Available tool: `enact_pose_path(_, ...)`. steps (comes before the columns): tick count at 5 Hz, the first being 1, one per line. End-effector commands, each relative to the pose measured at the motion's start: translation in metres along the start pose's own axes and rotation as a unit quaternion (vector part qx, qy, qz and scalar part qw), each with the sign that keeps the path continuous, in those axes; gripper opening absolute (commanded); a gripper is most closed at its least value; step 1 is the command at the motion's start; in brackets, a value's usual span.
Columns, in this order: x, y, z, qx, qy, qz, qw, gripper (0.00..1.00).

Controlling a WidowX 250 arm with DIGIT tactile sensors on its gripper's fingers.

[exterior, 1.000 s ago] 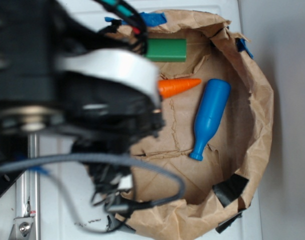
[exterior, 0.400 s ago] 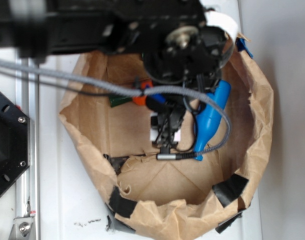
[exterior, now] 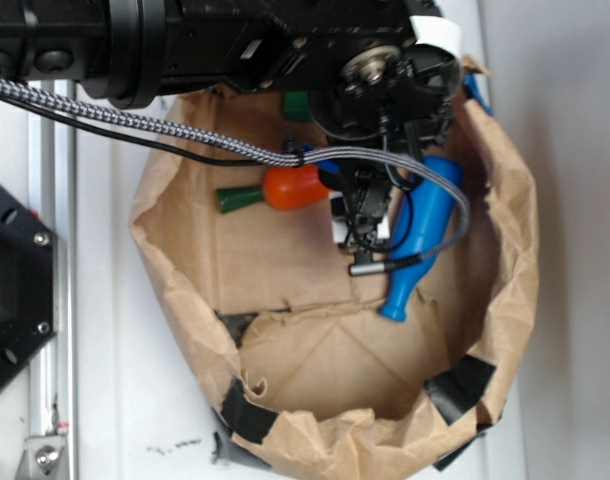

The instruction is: Grab the green block.

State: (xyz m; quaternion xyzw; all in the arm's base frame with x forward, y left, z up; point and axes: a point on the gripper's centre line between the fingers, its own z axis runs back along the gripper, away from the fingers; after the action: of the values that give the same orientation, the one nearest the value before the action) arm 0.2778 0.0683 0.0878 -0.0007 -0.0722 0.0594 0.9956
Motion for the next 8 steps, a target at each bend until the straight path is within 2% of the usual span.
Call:
enact_pose_path(1, 0.006, 0.007, 0.021, 0.02, -0.067, 0.06, 0.996, 1.0)
enact_pose_path(2, 0.003, 0.019, 0.021, 0.045, -0.099, 0.124, 0.986, 1.0)
enact_pose_path(3, -0.001, 0.024, 0.02, 0.064, -0.115, 0.159, 0.978, 1.0)
enact_pose_path(7, -0.001, 0.024, 0.02, 0.064, -0.115, 0.159, 0.978, 1.0)
enact_pose_path(8, 0.01, 0.028, 0.003, 0.071, -0.117, 0.206, 0.969, 1.0)
